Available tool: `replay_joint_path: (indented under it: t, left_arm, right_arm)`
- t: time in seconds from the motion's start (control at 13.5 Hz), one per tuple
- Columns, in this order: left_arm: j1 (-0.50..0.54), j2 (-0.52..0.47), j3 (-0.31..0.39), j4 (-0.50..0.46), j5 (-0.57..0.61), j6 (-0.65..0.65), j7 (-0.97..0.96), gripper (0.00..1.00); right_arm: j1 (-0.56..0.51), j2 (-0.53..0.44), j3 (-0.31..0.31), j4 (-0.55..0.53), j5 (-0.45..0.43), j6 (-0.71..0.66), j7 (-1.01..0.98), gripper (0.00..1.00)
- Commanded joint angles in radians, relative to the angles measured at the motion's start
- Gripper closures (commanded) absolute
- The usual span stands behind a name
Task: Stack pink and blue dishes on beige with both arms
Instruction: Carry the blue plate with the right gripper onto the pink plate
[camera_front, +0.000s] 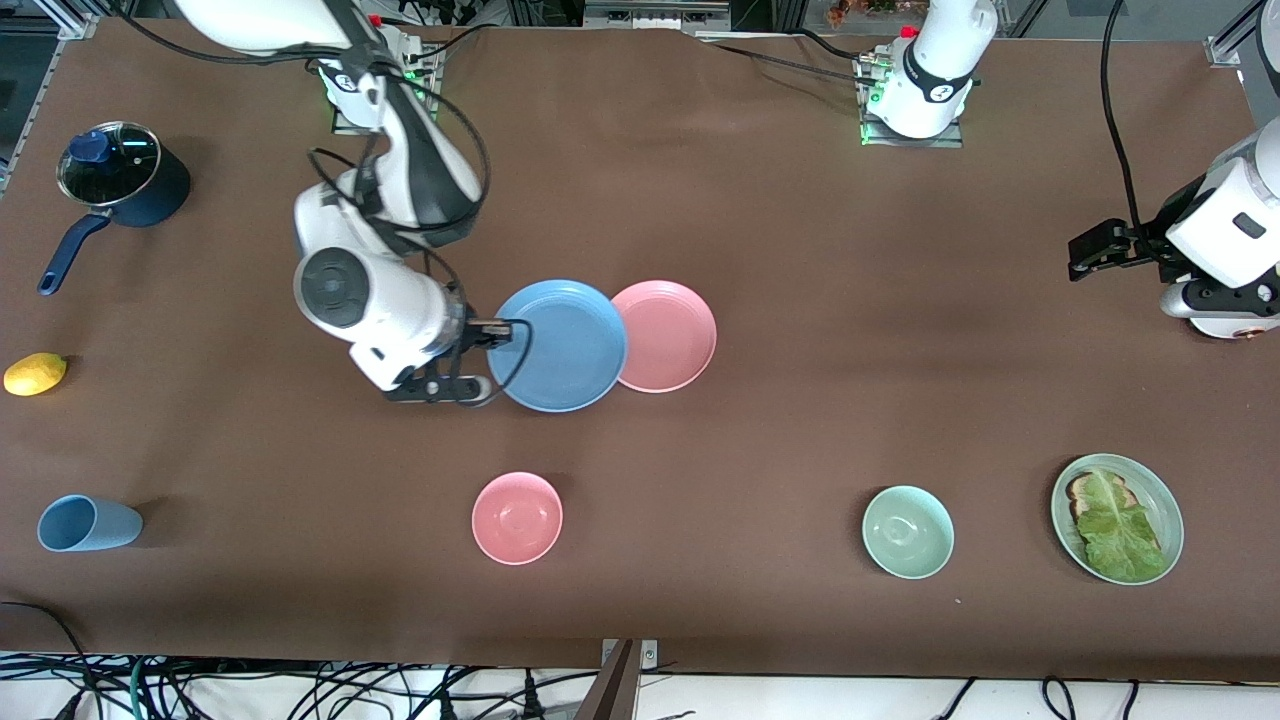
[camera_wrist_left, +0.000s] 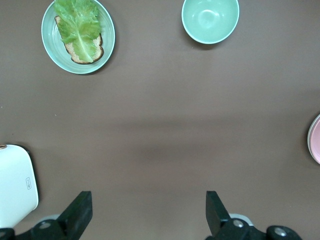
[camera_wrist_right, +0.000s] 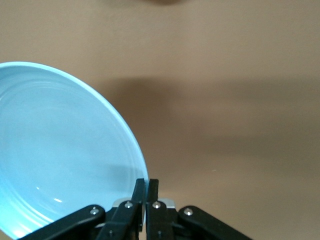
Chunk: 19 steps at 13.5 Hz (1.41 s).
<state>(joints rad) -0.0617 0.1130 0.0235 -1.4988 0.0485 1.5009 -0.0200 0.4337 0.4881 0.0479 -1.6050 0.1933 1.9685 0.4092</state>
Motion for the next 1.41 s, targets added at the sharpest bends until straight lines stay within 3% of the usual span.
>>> replay_joint_path:
  t: [0.0, 0.3, 0.67, 1.33]
  left_arm:
    - [-0.004, 0.013, 0.000, 0.028, 0.016, -0.004, 0.011, 0.00]
    - [-0.006, 0.013, 0.000, 0.028, 0.016, -0.004, 0.011, 0.00]
    - [-0.006, 0.013, 0.000, 0.028, 0.016, -0.004, 0.009, 0.00]
    - [-0.006, 0.013, 0.000, 0.028, 0.016, -0.004, 0.008, 0.00]
  right_arm:
    - [0.060, 0.027, -0.006, 0.036, 0.028, 0.026, 0.071, 1.00]
    - [0.160, 0.081, -0.006, 0.027, 0.028, 0.130, 0.235, 1.00]
    - [0.184, 0.126, 0.033, -0.062, 0.028, 0.308, 0.281, 1.00]
    - [0.154, 0.112, 0.053, -0.118, 0.022, 0.317, 0.269, 1.00]
